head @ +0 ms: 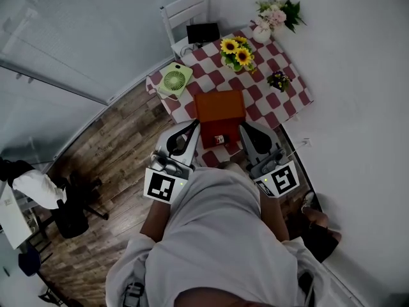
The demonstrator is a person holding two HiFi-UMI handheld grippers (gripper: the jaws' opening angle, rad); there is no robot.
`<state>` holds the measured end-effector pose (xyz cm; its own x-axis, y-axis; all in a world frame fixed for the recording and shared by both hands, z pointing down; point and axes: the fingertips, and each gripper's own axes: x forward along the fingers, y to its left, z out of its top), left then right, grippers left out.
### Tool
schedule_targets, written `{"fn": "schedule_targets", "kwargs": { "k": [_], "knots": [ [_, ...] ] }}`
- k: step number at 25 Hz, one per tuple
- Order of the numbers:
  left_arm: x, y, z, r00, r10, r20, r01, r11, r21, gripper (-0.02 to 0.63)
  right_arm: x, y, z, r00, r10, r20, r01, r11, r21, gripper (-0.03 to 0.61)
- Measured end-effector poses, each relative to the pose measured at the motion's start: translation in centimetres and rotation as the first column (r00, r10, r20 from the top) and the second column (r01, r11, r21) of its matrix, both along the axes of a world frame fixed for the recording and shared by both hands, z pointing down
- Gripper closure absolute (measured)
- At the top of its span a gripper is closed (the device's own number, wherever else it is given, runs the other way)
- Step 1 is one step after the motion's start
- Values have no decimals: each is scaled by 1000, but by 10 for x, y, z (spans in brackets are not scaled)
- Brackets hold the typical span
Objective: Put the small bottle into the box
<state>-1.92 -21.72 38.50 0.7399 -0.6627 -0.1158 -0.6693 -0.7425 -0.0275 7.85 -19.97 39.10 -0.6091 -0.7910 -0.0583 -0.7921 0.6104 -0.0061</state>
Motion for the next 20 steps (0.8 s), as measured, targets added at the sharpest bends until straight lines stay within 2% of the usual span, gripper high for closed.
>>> {"fn": "schedule_targets", "kwargs": {
  "k": [4,8,11,15,20],
  "knots": [
    [-12,-1,-1,999,3,-35,-4,999,-41,617,-8,6,-15,1000,10,-11,-9,998,57,580],
    [-21,-3,-1,1000,3,-30,-5,998,-66,617,-7,0,-13,998,56,-26,-55,998,36,580],
    [-27,-8,1,1000,10,-14,-11,998,-56,617,-7,-10,-6,995,85,-43,-84,996,27,580],
    [-31,-33,-8,999,19,27,-19,1000,-21,617,-1,-38,-5,994,112,-5,-112,994,3,580],
    [-37,-59,-34,1000,13,-3,-13,1000,-26,617,4,-49,-30,989,149,-18,-148,988,33,580]
  ]
}}
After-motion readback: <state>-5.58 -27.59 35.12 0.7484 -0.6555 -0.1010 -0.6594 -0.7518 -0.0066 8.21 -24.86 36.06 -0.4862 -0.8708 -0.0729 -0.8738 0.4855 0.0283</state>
